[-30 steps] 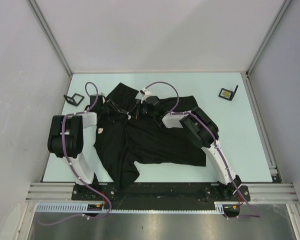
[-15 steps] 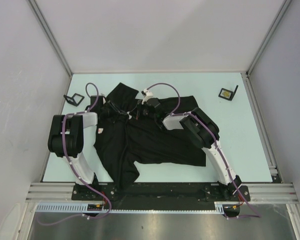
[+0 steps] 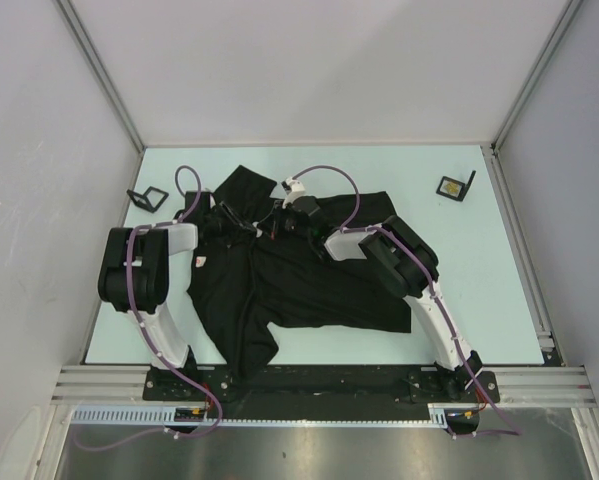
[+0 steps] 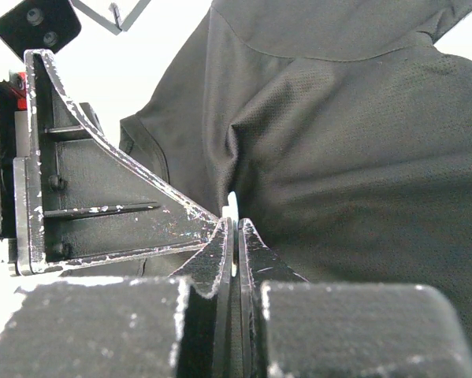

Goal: Remove the brooch from the garment

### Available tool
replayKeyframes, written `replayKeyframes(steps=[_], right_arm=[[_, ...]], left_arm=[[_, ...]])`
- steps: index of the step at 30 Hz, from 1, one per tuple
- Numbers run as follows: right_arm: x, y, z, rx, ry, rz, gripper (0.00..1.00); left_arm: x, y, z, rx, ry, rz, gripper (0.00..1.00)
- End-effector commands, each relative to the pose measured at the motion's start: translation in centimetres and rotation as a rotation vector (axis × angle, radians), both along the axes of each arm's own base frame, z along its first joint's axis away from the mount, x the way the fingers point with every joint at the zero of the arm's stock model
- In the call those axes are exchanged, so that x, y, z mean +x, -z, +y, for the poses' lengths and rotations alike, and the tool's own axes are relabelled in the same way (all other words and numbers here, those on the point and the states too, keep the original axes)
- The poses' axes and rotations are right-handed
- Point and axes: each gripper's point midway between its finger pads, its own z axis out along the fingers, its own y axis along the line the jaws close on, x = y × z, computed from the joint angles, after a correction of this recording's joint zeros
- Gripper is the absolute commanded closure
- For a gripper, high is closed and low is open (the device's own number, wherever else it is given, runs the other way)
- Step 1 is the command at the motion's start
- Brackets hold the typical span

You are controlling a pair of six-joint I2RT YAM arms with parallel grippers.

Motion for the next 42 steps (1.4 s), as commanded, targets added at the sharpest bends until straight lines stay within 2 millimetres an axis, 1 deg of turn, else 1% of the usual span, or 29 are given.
replayKeyframes(steps=[1, 8, 13, 14, 15, 16, 17, 21, 22, 23, 24, 26, 30, 31, 32, 33, 35, 36, 39, 42], right_arm=[[0.3, -5.5, 0.5, 0.073, -0.005, -0.106, 1.0], [-0.1, -5.9, 0.9, 0.088, -0.027, -0.113, 1.0], [-0.9, -6.6, 1.5, 0.11, -0.059, -0.135, 1.0], [-1.0, -6.4, 1.3, 0.108, -0.059, -0.133, 1.0], [-1.1, -6.8, 1.4, 0.122, -0.062, -0.145, 1.0], [-1.1, -7.2, 1.3, 0.13, -0.062, -0.154, 1.0], [-1.4, -7.3, 1.3, 0.137, -0.065, -0.163, 1.0], [-2.0, -8.3, 1.2, 0.171, -0.068, -0.203, 1.0], [-2.0, -8.7, 1.1, 0.179, -0.068, -0.215, 1.0], [-2.0, -9.5, 1.1, 0.198, -0.065, -0.237, 1.0], [-2.2, -9.5, 1.1, 0.196, -0.062, -0.243, 1.0], [-2.1, -10.0, 0.8, 0.203, -0.053, -0.256, 1.0], [-1.6, -9.6, 0.2, 0.181, -0.018, -0.256, 1.0], [-1.5, -9.6, 0.1, 0.175, -0.009, -0.256, 1.0], [-1.4, -9.1, 0.0, 0.158, 0.0, -0.247, 1.0], [-1.2, -9.1, -0.1, 0.154, 0.012, -0.249, 1.0], [-1.1, -8.9, -0.2, 0.148, 0.022, -0.241, 1.0], [-1.0, -8.7, -0.2, 0.144, 0.031, -0.236, 1.0], [-0.8, -8.4, -0.4, 0.15, 0.041, -0.215, 1.0], [-0.6, -8.2, -0.5, 0.159, 0.045, -0.195, 1.0]], left_arm=[[1.2, -1.1, 0.0, 0.022, 0.005, -0.046, 0.59], [1.1, 0.0, 0.0, 0.02, 0.003, -0.02, 0.59], [1.3, 0.4, 0.1, 0.026, -0.001, 0.003, 0.6], [1.3, 0.6, 0.0, 0.032, 0.004, 0.008, 0.6], [1.0, 1.0, 0.1, 0.041, 0.001, 0.033, 0.61], [1.2, 0.9, 0.1, 0.046, 0.002, 0.03, 0.63], [0.7, 1.2, 0.2, 0.054, 0.003, 0.056, 0.64], [0.3, 1.6, 0.7, 0.084, -0.005, 0.073, 0.67], [0.2, 1.7, 0.7, 0.086, -0.005, 0.078, 0.68], [0.1, 1.8, 0.7, 0.088, -0.001, 0.083, 0.7], [0.1, 1.8, 0.7, 0.09, -0.001, 0.083, 0.71], [0.0, 1.9, 0.7, 0.09, 0.001, 0.087, 0.73], [0.0, 1.2, 0.7, 0.095, 0.003, 0.064, 0.73], [0.1, 0.8, 0.7, 0.094, 0.007, 0.053, 0.73], [0.4, -0.2, 0.5, 0.081, 0.016, 0.02, 0.71], [0.2, -0.4, 0.4, 0.074, 0.018, 0.012, 0.66], [0.3, -1.6, 0.2, 0.058, 0.021, -0.027, 0.59], [0.6, -2.7, 0.1, 0.053, 0.02, -0.073, 0.54], [0.8, -3.9, -0.1, 0.041, 0.024, -0.107, 0.49], [0.8, -4.2, -0.2, 0.032, 0.029, -0.116, 0.48]])
